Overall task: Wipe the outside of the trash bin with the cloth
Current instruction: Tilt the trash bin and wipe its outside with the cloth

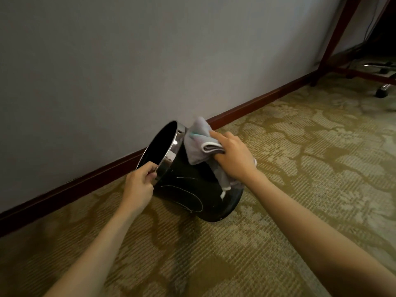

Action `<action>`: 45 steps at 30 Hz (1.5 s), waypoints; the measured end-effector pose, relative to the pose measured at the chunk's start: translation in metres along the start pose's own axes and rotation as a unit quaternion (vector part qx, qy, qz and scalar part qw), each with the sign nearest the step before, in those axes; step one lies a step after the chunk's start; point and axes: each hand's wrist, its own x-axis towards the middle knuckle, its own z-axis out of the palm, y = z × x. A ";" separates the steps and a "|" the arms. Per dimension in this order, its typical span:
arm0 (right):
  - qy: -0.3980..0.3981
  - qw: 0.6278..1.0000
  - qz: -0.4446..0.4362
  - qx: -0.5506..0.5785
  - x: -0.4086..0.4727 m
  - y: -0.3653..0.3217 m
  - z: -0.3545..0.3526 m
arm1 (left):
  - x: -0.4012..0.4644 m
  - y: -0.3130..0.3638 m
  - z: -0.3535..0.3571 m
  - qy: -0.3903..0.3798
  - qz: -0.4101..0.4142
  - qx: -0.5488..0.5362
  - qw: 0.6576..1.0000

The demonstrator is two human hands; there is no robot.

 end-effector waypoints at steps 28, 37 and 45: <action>0.023 0.981 0.168 -0.090 0.009 0.048 0.021 | 0.002 0.026 -0.003 -0.127 0.052 -0.018 0.990; -0.163 0.936 0.281 -0.136 -0.041 0.100 0.020 | 0.001 0.041 0.009 -0.152 0.097 0.030 0.983; 0.097 0.992 0.059 -0.048 -0.008 0.022 -0.012 | 0.011 0.044 0.019 -0.080 0.052 0.026 0.995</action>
